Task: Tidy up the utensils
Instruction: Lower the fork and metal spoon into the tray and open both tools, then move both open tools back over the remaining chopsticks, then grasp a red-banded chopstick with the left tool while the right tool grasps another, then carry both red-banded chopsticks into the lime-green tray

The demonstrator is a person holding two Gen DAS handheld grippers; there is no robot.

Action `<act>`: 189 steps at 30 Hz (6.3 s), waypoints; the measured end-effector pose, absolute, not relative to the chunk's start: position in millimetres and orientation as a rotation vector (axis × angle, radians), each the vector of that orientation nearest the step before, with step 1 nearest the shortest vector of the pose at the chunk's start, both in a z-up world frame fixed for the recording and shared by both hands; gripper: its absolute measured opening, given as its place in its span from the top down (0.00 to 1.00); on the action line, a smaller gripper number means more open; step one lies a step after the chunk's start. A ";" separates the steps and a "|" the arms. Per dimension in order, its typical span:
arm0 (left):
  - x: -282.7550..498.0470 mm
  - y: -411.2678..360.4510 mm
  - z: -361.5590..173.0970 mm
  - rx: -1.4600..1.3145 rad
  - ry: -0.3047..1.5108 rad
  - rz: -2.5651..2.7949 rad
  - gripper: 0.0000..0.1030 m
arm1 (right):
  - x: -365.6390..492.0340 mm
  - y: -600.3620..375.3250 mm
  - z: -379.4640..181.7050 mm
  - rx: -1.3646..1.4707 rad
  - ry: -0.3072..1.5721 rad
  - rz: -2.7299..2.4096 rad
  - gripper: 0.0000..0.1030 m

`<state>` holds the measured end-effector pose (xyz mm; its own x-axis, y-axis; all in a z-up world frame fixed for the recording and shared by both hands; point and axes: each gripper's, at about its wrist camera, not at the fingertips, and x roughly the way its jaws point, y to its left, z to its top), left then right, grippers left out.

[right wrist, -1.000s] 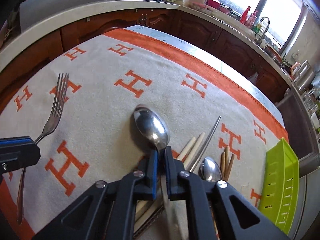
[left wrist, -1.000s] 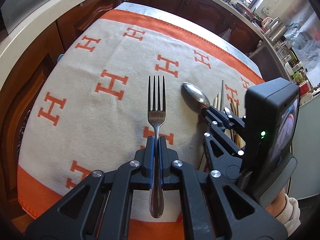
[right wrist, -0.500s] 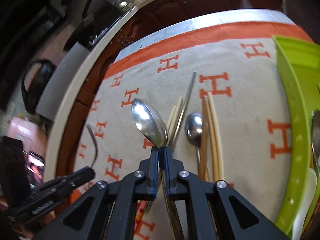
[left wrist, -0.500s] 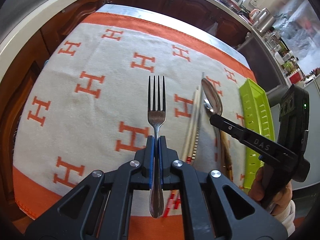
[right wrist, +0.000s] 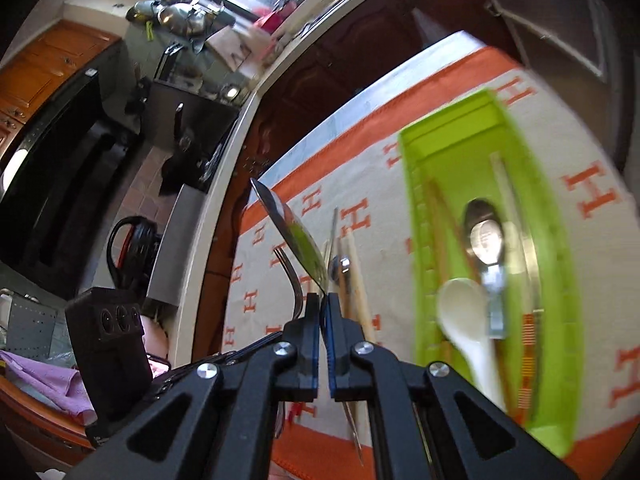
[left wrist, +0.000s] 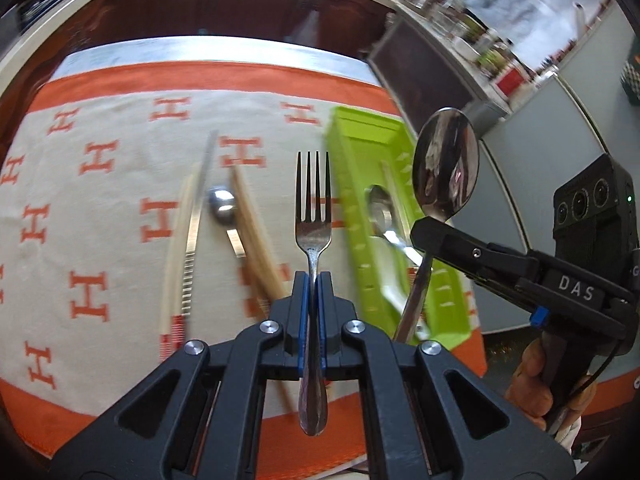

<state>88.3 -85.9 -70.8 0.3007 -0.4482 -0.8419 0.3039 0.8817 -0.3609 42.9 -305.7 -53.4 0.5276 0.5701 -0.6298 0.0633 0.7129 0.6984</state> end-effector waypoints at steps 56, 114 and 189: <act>68.1 -11.3 -83.2 0.013 1.101 -0.129 0.64 | 29.1 -238.8 -66.1 0.281 1.125 0.071 0.85; 91.2 -3.9 -162.7 0.133 1.170 -0.210 0.65 | 40.5 -158.7 -101.0 0.168 1.191 0.224 0.85; 60.8 63.2 -113.9 -0.287 1.113 -0.306 0.97 | 77.7 -110.2 -92.3 0.247 1.155 0.327 0.94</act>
<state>60.8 63.2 -113.9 0.4088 -0.3809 -0.8293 0.0973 0.9217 -0.3754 77.7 -110.2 -92.3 0.3650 0.3771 -0.8512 -0.1252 0.9259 0.3565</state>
